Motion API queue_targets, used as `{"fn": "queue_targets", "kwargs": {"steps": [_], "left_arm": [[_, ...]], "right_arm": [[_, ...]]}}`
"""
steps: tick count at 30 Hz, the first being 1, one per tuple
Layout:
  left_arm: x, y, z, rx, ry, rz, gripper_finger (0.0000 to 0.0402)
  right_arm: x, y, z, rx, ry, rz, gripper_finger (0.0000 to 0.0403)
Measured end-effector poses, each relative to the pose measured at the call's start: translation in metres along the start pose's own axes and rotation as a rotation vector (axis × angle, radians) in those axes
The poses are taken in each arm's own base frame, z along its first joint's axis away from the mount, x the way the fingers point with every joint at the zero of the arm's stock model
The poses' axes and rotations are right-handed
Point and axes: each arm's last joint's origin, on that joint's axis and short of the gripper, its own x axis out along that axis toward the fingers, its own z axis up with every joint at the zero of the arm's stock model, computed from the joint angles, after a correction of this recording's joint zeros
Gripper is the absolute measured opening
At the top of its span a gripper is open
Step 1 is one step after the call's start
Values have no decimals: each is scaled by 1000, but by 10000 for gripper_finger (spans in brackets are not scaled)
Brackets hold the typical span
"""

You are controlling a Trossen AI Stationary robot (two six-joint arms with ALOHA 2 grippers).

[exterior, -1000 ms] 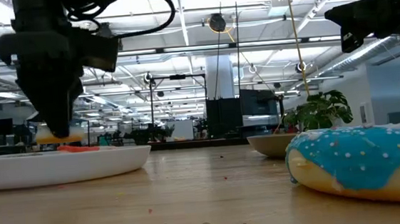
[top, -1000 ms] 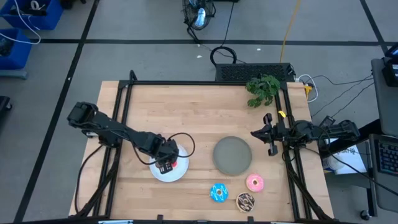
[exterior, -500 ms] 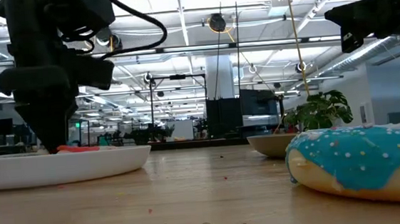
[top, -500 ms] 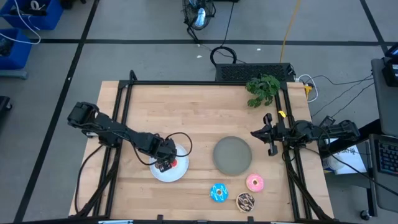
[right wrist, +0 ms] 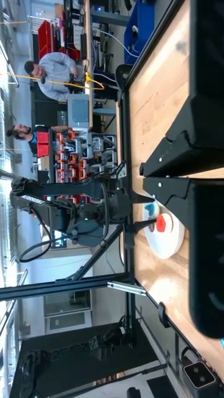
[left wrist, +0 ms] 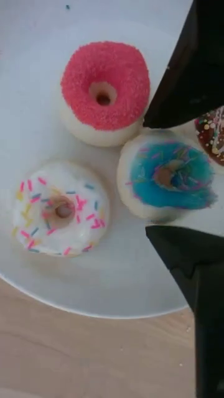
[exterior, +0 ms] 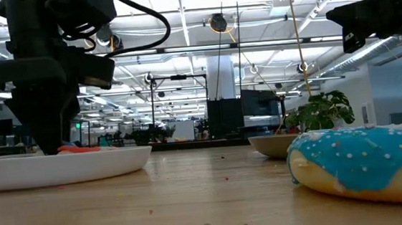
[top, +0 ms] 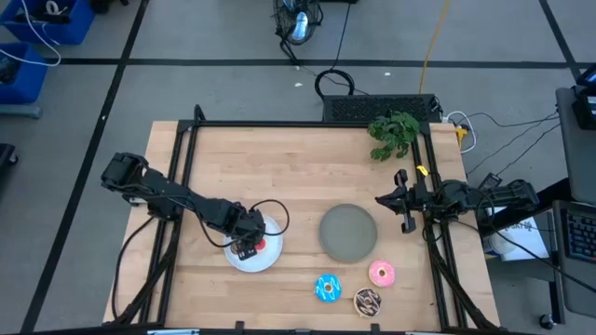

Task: Pick & Place donuts
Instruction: Put the small blue donut on the white plate, then put the large pink donut on the gray plate

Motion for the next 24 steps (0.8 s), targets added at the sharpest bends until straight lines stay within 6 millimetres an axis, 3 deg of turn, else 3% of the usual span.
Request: {"fn": "queue_targets", "kwargs": {"steps": [6,13,19,24], "left_arm": [[-6,-3,5,31,-15,-7,305],[-30,-10,18,64,-12,34,297],[-70,-29,39,130,-108,-1,252],[-112,-47,60,313,-266,-60,166]], "right_arm": [[0,0,0,-1,0,0,0],[0,0,0,-1,0,0,0],[0,0,0,-2,0,0,0],[0,0,0,0,0,0,0]]}}
